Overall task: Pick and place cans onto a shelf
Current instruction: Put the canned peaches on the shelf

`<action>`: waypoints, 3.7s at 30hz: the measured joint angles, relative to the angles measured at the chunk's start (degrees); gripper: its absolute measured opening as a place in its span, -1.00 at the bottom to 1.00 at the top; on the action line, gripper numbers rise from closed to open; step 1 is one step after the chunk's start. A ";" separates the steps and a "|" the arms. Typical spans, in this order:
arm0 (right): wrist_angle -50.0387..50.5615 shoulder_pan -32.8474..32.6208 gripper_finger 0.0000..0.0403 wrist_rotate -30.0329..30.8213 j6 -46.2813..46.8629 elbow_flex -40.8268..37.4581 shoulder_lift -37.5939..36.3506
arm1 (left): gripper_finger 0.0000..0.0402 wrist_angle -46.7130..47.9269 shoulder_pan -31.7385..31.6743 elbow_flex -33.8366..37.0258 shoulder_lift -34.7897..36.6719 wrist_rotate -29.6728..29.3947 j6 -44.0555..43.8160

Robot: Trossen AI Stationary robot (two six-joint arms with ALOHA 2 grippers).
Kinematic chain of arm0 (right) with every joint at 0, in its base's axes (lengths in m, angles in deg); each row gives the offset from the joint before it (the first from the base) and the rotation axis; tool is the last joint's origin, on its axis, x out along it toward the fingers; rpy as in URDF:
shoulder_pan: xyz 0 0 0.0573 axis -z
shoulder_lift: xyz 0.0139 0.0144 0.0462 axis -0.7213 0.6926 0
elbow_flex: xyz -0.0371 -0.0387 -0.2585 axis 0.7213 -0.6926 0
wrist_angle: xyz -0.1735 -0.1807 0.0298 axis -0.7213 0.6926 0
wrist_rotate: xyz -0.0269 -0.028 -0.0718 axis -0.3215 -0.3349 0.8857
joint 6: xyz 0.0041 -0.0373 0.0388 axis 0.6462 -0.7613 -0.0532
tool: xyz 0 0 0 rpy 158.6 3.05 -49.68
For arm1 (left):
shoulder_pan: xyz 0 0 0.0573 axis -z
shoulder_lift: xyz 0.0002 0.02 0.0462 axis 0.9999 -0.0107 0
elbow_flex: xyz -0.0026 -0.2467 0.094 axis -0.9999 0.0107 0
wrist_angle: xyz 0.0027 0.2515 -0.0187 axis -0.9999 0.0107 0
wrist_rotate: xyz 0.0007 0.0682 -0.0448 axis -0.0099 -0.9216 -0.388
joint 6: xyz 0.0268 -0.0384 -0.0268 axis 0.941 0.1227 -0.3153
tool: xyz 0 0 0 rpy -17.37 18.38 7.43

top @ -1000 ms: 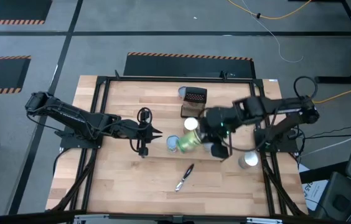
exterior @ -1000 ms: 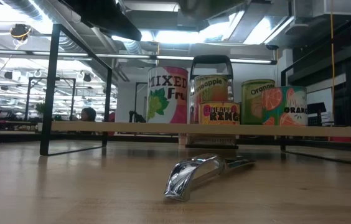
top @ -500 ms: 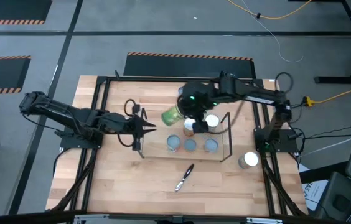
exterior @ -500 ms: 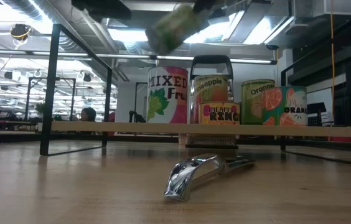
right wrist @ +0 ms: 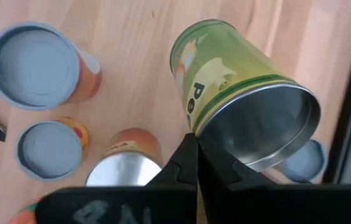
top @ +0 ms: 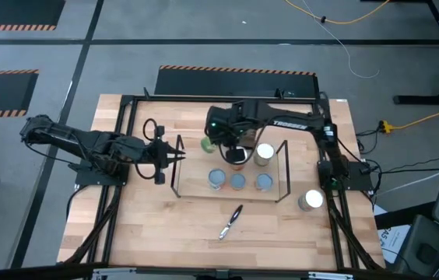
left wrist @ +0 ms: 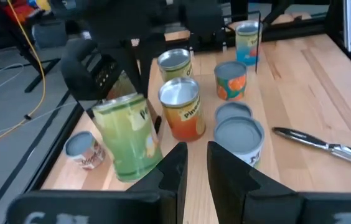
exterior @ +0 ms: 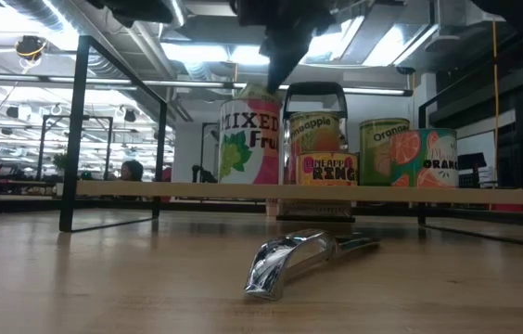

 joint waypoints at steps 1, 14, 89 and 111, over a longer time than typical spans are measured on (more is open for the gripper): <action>0.10 -0.04 -0.98 -0.26 -0.04 0.00 0.47 | -0.73 0.28 0.00 0.00 -0.02 0.00 0.00; 6.79 -0.11 -0.98 -2.37 0.44 0.00 5.29 | -0.73 1.11 0.00 0.00 -0.07 0.04 0.07; 1.56 -4.66 -0.72 -3.94 1.05 -0.07 5.29 | -0.73 2.09 0.00 0.00 -0.07 0.09 0.07; -0.58 -4.63 -0.64 -3.88 -2.08 -0.07 5.27 | -0.73 2.08 0.00 0.00 -0.07 0.08 0.07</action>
